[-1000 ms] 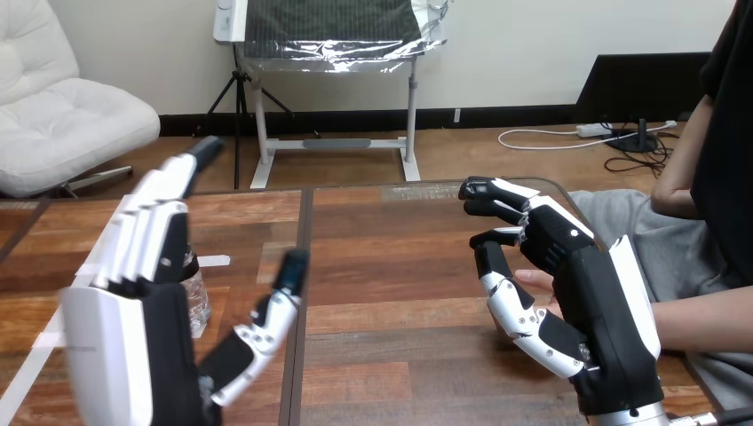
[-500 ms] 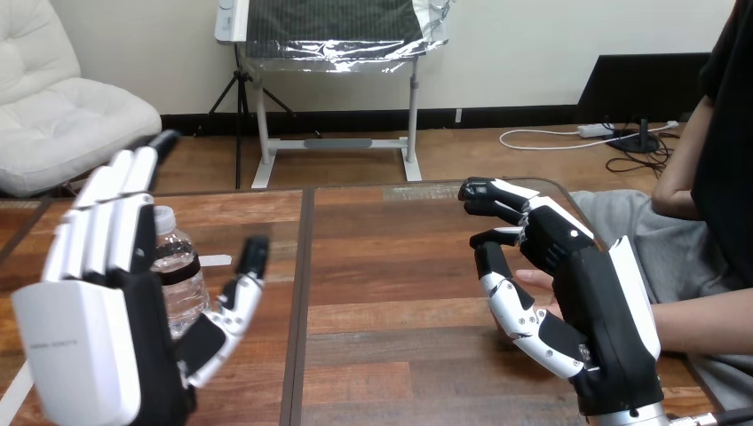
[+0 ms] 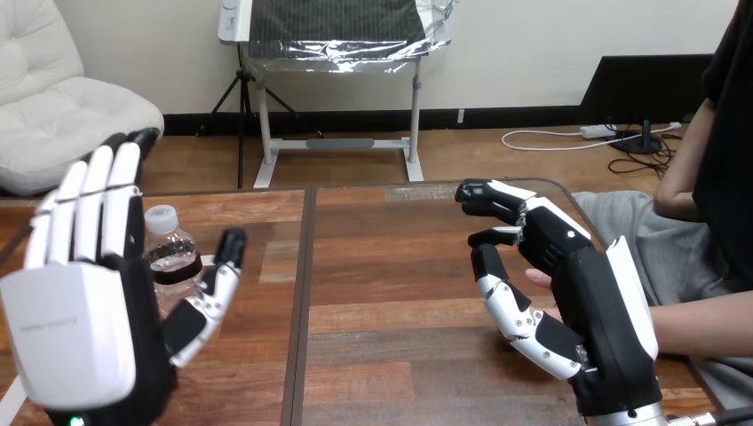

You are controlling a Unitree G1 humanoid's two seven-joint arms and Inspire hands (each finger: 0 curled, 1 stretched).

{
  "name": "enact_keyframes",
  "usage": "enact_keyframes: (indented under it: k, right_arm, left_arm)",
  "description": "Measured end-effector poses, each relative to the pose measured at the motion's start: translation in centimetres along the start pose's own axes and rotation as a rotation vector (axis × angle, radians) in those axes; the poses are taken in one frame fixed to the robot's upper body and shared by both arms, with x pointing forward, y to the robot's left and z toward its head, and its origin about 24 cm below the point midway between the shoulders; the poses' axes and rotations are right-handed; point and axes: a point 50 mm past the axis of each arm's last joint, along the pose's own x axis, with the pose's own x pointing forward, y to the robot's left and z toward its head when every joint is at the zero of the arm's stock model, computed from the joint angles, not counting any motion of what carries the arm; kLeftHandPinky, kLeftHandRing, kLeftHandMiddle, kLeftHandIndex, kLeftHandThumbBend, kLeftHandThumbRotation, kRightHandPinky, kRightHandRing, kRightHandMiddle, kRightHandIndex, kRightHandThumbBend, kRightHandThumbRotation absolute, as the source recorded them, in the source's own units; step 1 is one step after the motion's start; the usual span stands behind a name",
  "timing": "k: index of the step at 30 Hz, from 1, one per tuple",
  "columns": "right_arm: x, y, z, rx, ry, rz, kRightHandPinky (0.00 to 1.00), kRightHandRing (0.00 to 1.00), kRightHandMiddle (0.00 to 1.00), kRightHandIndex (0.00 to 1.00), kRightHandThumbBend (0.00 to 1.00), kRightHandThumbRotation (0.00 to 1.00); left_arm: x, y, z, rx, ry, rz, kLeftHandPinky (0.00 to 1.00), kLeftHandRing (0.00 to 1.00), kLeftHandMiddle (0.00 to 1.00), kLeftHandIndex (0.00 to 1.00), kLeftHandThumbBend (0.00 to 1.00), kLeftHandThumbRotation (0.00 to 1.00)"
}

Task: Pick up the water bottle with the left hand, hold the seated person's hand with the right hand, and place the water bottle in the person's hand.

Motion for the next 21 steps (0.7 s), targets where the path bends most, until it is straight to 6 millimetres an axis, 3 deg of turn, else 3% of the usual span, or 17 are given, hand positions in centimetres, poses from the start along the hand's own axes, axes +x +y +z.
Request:
enact_keyframes:
  k: [17, 21]
  right_arm:
    - [0.0, 0.0, 0.0, 0.006, 0.0, 0.0, 0.62, 0.77, 0.81, 0.72, 0.27, 0.23]
    - [0.0, 0.0, 0.0, 0.01, 0.0, 0.004, 0.62, 0.77, 0.81, 0.72, 0.27, 0.2]
  left_arm:
    - [1.2, -1.6, -1.5, 0.017, 0.072, -0.061, 0.87, 0.89, 0.9, 0.89, 0.55, 0.63]
    - [1.7, -2.3, -2.2, -0.021, 0.131, -0.08, 0.8, 0.87, 0.9, 0.89, 0.58, 0.55]
